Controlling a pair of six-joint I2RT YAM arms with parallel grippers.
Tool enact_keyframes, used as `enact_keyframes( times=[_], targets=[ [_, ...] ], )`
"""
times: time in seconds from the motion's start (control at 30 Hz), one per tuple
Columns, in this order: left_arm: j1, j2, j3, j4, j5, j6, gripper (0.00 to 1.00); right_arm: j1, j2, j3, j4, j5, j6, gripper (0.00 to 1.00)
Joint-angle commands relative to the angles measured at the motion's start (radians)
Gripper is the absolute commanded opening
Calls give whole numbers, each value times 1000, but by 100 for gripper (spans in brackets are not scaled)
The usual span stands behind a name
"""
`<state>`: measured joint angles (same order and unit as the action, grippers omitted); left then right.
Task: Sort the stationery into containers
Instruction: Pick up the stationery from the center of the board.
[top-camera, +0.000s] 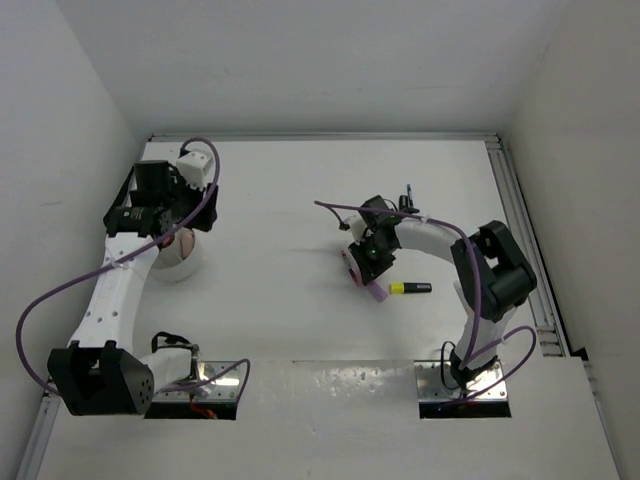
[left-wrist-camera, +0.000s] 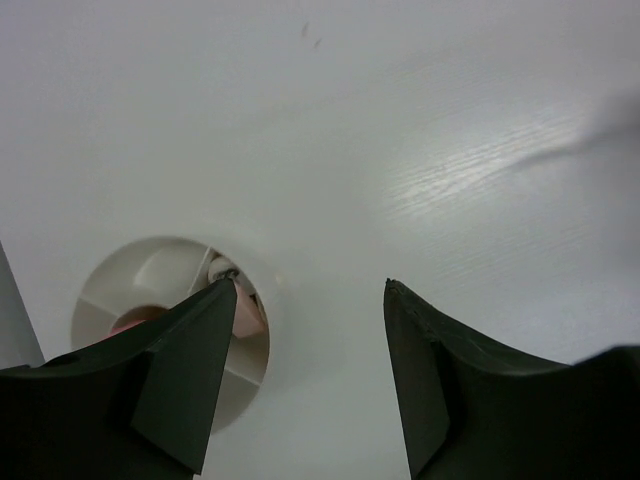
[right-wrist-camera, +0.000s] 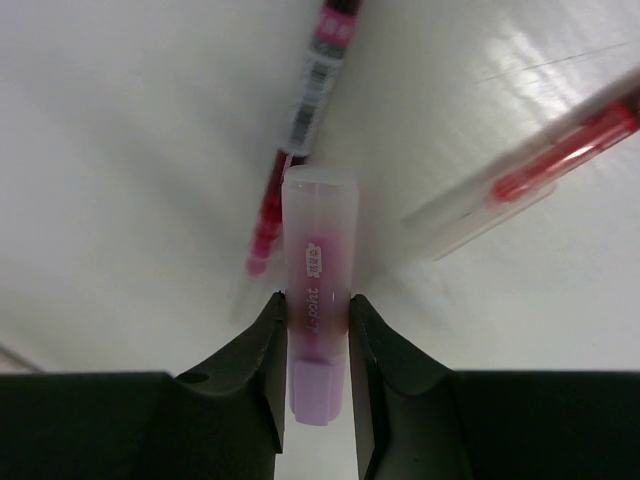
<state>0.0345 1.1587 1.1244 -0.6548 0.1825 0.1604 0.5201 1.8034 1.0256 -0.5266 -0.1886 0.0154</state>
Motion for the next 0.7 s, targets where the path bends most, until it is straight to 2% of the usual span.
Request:
enact_keyframes(
  times=[0.0, 0.13, 0.17, 0.33, 0.47, 0.6, 0.67],
  targets=[
    [4, -71, 3, 53, 284, 230, 67, -8, -91, 25, -58, -132, 4, 9],
    [-24, -73, 35, 2, 503, 494, 67, -35, -121, 76, -108, -282, 32, 3],
    [-86, -47, 60, -72, 571, 653, 67, -51, -122, 94, -121, -316, 47, 2],
    [-287, 73, 205, -261, 591, 986, 65, -75, -90, 154, -136, -483, 95, 0],
    [-464, 180, 293, -301, 595, 1096, 60, -81, -61, 212, -113, -574, 146, 0],
    [-583, 248, 314, -292, 603, 1221, 53, -94, 11, 258, -44, -659, 251, 0],
    [-625, 301, 365, -345, 615, 1316, 51, -100, 49, 310, -21, -707, 294, 0]
  ],
)
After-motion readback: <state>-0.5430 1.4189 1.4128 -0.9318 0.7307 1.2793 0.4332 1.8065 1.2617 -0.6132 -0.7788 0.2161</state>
